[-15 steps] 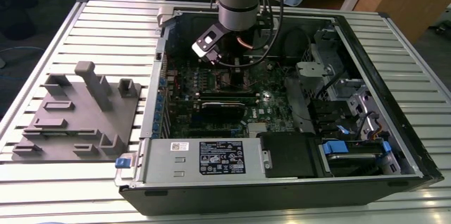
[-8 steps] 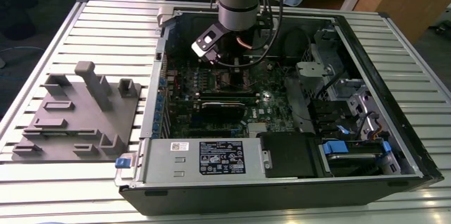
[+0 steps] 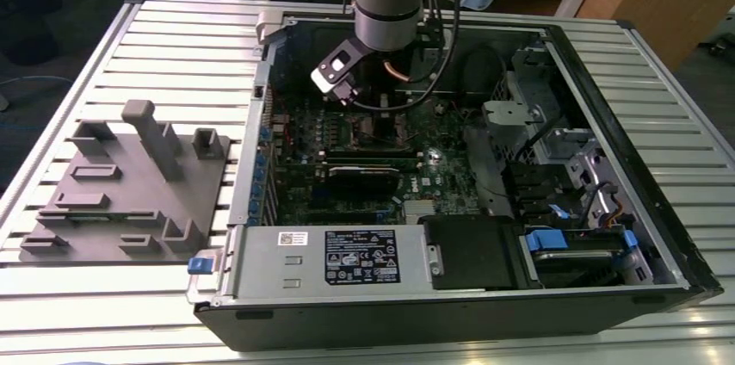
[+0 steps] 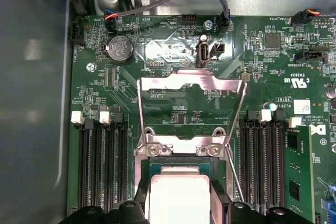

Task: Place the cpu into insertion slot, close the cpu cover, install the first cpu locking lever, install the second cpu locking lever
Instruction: 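Place the cpu into insertion slot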

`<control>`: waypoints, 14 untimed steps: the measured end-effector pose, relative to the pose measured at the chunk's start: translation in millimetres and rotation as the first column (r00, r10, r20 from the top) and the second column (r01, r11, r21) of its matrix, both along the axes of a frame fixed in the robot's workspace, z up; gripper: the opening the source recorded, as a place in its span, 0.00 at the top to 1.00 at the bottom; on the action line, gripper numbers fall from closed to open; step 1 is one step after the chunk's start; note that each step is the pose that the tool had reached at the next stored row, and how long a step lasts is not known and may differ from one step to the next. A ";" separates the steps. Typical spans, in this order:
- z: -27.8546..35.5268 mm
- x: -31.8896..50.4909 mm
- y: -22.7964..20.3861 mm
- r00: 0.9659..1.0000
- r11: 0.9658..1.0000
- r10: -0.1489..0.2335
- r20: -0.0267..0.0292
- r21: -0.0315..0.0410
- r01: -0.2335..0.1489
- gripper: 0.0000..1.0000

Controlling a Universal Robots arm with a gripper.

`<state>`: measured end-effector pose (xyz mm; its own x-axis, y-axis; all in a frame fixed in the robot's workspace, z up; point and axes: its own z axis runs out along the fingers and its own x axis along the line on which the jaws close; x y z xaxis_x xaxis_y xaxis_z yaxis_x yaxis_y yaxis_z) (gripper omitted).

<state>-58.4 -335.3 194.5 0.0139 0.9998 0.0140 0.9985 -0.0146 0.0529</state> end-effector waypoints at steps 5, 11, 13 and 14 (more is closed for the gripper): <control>0.0 0.0 -2.4 1.000 1.000 -0.001 0.000 0.000 0.001 0.46; -0.7 0.2 -2.4 1.000 1.000 -0.001 0.000 0.003 0.001 0.46; -0.9 0.2 -2.4 1.000 1.000 -0.001 0.000 0.003 0.001 0.46; -1.0 0.2 -2.4 1.000 1.000 -0.001 0.000 0.003 0.001 0.46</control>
<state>-58.2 -337.7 193.5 0.0146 0.9997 0.0170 0.9985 -0.0155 0.0528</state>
